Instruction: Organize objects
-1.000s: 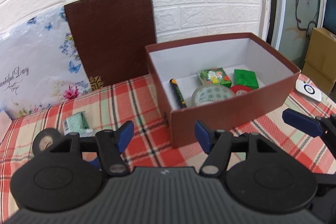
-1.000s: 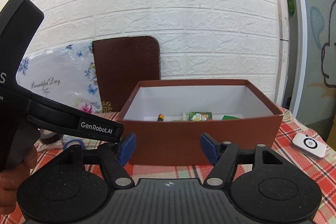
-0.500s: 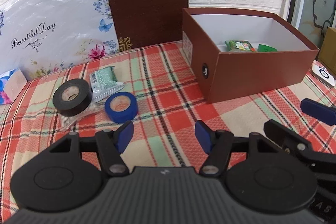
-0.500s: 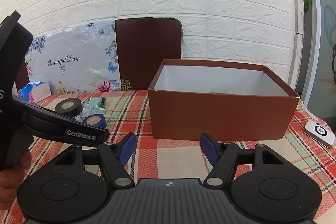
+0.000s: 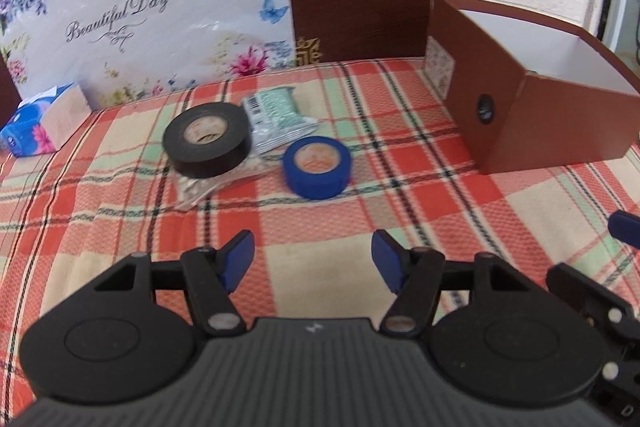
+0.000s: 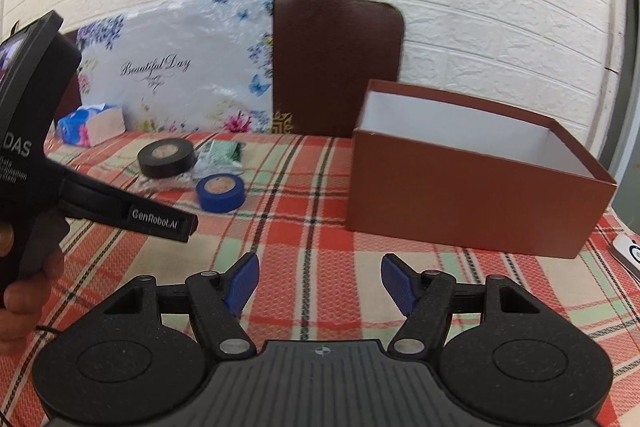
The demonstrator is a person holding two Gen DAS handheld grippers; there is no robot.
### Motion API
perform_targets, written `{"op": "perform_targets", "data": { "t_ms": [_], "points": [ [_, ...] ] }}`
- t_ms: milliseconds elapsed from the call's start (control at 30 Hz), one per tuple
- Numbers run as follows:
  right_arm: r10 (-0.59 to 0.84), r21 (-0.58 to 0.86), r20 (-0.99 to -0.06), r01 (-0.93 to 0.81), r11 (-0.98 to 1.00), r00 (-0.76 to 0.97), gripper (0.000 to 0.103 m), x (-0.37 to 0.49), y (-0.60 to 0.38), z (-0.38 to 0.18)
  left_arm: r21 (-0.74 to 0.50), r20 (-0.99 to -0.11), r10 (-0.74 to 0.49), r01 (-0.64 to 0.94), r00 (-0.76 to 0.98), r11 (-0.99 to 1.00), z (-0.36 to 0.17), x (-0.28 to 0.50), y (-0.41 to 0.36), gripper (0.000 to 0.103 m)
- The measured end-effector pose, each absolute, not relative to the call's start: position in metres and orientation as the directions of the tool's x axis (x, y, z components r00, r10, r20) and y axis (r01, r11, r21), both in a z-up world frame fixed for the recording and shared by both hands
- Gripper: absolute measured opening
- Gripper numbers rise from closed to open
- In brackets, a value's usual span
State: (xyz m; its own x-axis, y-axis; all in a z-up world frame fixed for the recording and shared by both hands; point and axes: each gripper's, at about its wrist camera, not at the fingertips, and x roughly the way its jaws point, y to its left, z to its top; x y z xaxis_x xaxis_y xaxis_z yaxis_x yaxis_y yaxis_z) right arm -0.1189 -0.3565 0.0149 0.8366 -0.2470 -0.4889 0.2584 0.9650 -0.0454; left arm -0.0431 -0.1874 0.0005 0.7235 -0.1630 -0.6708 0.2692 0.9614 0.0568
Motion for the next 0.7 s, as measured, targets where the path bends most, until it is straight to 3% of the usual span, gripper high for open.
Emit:
{"op": "perform_targets", "data": {
  "t_ms": [300, 467, 700],
  "points": [
    [-0.141, -0.012, -0.586, 0.165, 0.986, 0.798, 0.066, -0.092, -0.335, -0.002, 0.038, -0.682, -0.084, 0.15, 0.727, 0.988, -0.027, -0.014, -0.123, 0.068],
    [-0.103, -0.01, -0.643, 0.126, 0.992, 0.759, 0.066, -0.064, -0.325, -0.019, 0.054, -0.618, -0.041, 0.095, 0.785, 0.994, -0.039, -0.005, -0.093, 0.088],
    [-0.124, -0.12, -0.58, 0.066, 0.991, 0.805, 0.071, 0.018, -0.326, -0.023, 0.019, -0.57, -0.065, 0.092, 0.819, 0.996, -0.047, -0.005, -0.087, 0.093]
  ]
}}
